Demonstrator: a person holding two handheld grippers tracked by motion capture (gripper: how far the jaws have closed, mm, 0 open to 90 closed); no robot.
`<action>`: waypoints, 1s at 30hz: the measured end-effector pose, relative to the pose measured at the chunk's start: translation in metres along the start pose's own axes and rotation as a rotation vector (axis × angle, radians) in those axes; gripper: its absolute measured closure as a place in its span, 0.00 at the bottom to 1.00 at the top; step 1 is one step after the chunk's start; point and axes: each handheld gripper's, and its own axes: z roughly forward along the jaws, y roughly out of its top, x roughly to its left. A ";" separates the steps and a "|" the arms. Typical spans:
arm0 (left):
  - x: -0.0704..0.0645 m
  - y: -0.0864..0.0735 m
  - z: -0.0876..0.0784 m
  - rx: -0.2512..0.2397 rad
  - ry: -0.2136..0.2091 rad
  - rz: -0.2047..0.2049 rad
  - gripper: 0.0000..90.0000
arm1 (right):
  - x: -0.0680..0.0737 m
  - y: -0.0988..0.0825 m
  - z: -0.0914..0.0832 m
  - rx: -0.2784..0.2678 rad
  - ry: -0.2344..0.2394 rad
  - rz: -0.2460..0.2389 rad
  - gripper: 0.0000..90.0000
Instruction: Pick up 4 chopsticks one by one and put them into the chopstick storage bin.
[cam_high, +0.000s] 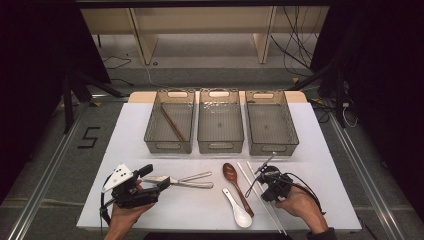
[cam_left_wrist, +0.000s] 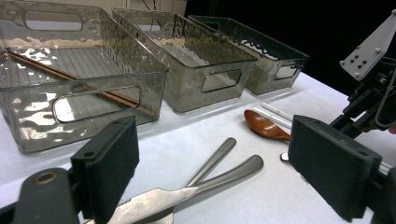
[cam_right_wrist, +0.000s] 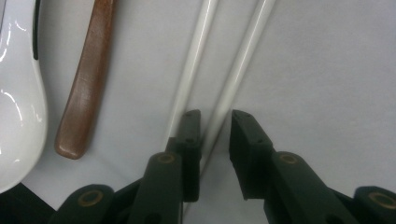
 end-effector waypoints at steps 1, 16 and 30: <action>0.000 0.000 0.000 0.000 0.000 0.000 0.18 | 0.000 0.000 0.000 0.000 -0.001 0.000 0.84; 0.000 0.000 0.000 0.005 0.001 0.007 0.18 | -0.009 0.000 0.000 0.020 0.003 0.036 0.88; 0.000 0.000 0.001 0.007 0.002 0.011 0.18 | -0.007 0.002 0.000 0.034 -0.018 0.049 0.89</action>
